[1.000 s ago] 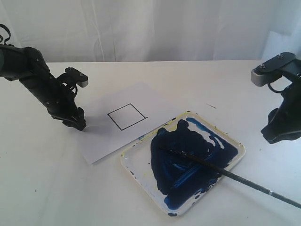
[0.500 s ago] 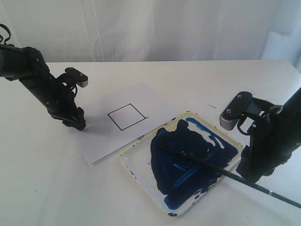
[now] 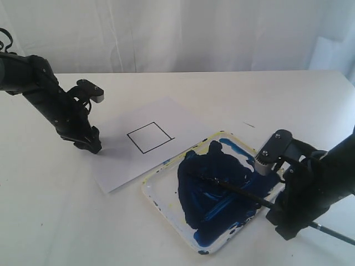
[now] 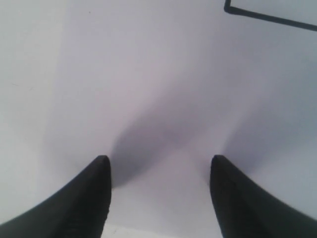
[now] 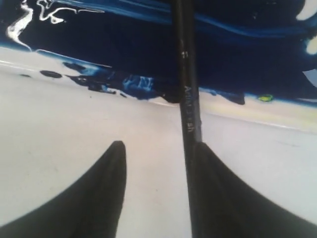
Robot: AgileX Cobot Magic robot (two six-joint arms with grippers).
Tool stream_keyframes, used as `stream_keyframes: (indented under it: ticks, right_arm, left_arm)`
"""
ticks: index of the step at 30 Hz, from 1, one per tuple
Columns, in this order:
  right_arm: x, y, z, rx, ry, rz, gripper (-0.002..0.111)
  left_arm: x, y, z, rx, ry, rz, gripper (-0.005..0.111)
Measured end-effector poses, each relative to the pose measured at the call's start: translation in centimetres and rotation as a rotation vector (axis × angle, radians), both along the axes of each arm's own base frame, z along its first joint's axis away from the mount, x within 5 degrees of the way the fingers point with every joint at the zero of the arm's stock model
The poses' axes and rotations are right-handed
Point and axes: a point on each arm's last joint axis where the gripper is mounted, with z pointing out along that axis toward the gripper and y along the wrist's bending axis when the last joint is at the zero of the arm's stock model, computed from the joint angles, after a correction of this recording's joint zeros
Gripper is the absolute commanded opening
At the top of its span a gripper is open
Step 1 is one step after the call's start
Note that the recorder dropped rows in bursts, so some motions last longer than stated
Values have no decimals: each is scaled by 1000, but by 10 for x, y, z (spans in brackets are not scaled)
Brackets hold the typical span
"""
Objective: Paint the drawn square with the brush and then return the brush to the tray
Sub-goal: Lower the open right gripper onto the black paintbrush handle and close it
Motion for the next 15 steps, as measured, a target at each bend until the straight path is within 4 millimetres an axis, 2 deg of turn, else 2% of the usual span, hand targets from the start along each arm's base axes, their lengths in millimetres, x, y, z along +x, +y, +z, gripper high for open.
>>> stream_keyframes:
  ticks: [8,15]
  right_arm:
    - [7,-4,-2,-37,-116,-12,41]
    - [10,-11,-1,-17,-118,-71,41]
  left_arm:
    - [0,0,0,0,0,0,63]
    - [0,0,0,0,0,0,63]
